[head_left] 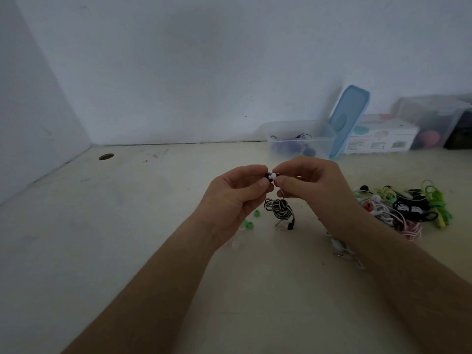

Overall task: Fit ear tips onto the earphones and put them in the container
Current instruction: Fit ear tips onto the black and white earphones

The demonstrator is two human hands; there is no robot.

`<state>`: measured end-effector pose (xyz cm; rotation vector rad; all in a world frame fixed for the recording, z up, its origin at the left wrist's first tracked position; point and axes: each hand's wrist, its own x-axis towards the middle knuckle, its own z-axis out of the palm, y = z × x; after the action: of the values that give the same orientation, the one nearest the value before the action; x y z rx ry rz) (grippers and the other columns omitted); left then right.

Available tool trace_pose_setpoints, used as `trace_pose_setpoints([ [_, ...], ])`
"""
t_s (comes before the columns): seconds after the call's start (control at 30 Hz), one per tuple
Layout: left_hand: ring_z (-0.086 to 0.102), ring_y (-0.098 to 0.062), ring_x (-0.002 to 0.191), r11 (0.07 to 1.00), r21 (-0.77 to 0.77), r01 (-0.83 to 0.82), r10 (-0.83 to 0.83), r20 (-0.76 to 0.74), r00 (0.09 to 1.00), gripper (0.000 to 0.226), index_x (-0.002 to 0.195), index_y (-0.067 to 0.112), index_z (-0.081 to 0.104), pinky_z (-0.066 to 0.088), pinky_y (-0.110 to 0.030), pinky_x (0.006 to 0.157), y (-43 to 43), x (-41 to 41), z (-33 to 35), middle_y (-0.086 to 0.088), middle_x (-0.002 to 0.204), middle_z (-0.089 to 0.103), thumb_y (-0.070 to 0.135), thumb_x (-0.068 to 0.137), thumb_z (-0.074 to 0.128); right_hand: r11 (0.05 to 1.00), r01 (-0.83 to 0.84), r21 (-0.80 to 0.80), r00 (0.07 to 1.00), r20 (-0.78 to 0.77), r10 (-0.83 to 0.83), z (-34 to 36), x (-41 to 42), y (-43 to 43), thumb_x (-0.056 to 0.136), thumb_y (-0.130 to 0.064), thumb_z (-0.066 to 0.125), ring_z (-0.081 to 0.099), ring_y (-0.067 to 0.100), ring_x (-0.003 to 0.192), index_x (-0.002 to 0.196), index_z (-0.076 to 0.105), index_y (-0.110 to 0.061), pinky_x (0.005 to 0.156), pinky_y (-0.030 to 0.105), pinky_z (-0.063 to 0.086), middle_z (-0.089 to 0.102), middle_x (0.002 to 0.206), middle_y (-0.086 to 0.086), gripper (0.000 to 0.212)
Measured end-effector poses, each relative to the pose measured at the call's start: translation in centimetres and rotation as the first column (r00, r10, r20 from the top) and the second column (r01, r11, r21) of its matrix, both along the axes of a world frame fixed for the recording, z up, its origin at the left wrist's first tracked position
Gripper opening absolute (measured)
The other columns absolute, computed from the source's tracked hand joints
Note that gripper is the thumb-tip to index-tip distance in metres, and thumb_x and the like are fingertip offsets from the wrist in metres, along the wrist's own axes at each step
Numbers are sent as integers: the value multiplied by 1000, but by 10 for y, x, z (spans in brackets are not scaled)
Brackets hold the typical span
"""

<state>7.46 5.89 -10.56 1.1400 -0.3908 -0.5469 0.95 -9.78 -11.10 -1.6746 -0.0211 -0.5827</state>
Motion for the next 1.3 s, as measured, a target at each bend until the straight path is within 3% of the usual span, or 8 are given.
trace_pose_setpoints([
  [0.07,72,-17,78,1000,-12,-1,1,2,1000,25,95,7,71,58,-21,77,0,0,0,-9,87,75,-2,72,67,1000,11,-11,1000,1,-11,0,0,-1,85,3,69,71,20,69,91,75,-8,69,27,57,74,78,7,13],
  [0.17,73,-18,81,1000,-11,2,-2,0,1000,23,98,5,71,59,-22,79,1,1,0,-11,90,76,-9,81,62,1000,26,7,1000,-5,-26,-2,1,-2,85,2,70,70,21,70,93,75,-5,70,28,58,73,79,10,11],
  [0.37,73,-18,77,1000,-17,-8,8,0,1000,21,97,1,69,57,-19,70,3,1,2,-12,87,75,-12,85,59,999,5,41,1000,-28,-4,-3,3,-3,86,2,69,68,18,71,92,74,-5,72,30,59,72,77,9,11],
  [1.3,72,-16,72,999,28,-28,26,60,998,18,91,3,69,56,-19,68,4,3,1,-8,80,74,-11,84,61,996,-30,85,999,-23,32,-3,2,-3,85,2,70,69,19,68,89,74,-8,71,31,58,72,77,6,11],
])
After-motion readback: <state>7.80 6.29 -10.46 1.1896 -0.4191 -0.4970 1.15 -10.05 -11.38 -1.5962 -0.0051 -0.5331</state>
